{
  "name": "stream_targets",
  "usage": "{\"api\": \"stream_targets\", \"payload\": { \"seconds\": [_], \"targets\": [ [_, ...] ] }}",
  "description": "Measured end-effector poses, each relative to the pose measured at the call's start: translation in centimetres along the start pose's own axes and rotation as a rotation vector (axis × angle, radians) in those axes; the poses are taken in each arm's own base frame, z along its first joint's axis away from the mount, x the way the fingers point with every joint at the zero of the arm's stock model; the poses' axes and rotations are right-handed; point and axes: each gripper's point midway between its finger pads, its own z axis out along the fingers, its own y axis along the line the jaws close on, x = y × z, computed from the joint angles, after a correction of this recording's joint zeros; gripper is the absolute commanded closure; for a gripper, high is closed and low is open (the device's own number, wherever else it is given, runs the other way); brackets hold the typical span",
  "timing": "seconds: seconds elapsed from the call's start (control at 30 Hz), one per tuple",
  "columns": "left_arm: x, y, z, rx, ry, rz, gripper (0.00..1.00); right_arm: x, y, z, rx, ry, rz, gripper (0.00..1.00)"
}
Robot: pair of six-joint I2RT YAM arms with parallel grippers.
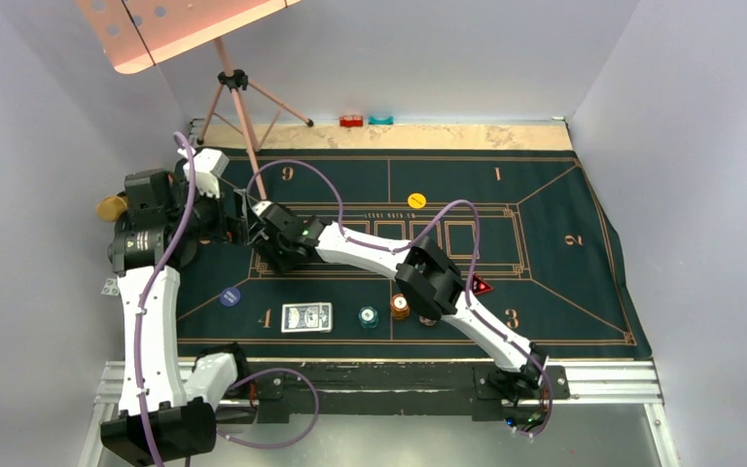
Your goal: Distribute texas hold em gaming equipment
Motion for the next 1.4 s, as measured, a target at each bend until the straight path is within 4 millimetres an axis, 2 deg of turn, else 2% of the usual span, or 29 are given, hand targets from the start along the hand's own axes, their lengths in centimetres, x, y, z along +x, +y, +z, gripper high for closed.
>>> {"api": "stream_targets", "payload": {
  "seconds": [0.13,0.3,0.43,0.57,0.7,0.73,0.83,0.9,1.0,1.1,1.23,1.4],
  "targets": [
    [-0.2,0.3,-0.1,-0.024,-0.007,-0.009,0.0,-0.1,0.3,-0.1,-0.01,-0.002,0.0,0.19],
    [-0.1,0.7,-0.1,-0.044,0.001,-0.014,0.0,-0.2,0.5,-0.4,-0.01,-0.006,-0.013,0.16],
    [-0.3,0.8,-0.3,-0.056,-0.003,-0.011,0.0,-0.1,-0.4,-2.4,0.001,0.004,-0.019,0.14],
    [-1.0,1.3,-0.7,-0.093,-0.009,0.001,0.0,-0.1,-2.0,-6.9,0.019,-0.006,-0.014,0.13],
    [-0.7,2.5,-0.2,-0.128,0.024,0.004,0.0,0.1,-3.6,-14.4,0.031,-0.077,-0.002,0.09],
    [-0.5,2.7,-0.1,-0.134,0.035,0.007,0.0,0.3,-3.8,-16.1,0.03,-0.097,0.001,0.09],
    [0.6,3.6,0.5,-0.143,0.098,0.01,0.0,2.2,-4.1,-19.1,0.019,-0.116,0.003,0.06],
    [1.5,4.0,0.9,-0.141,0.144,0.01,0.0,4.8,-4.2,-19.5,0.02,-0.082,0.001,0.05],
    [2.8,4.2,1.3,-0.134,0.191,0.012,0.0,9.1,-4.5,-18.5,0.034,0.016,-0.01,0.04],
    [3.7,4.1,1.3,-0.127,0.22,0.015,0.0,12.1,-4.6,-17.5,0.046,0.096,-0.025,0.03],
    [4.0,4.1,1.1,-0.129,0.233,0.018,0.0,13.3,-4.4,-17.1,0.047,0.127,-0.037,0.03],
    [4.1,4.0,0.8,-0.132,0.232,0.025,0.0,14.1,-4.4,-17.0,0.05,0.142,-0.043,0.09]
  ]
}}
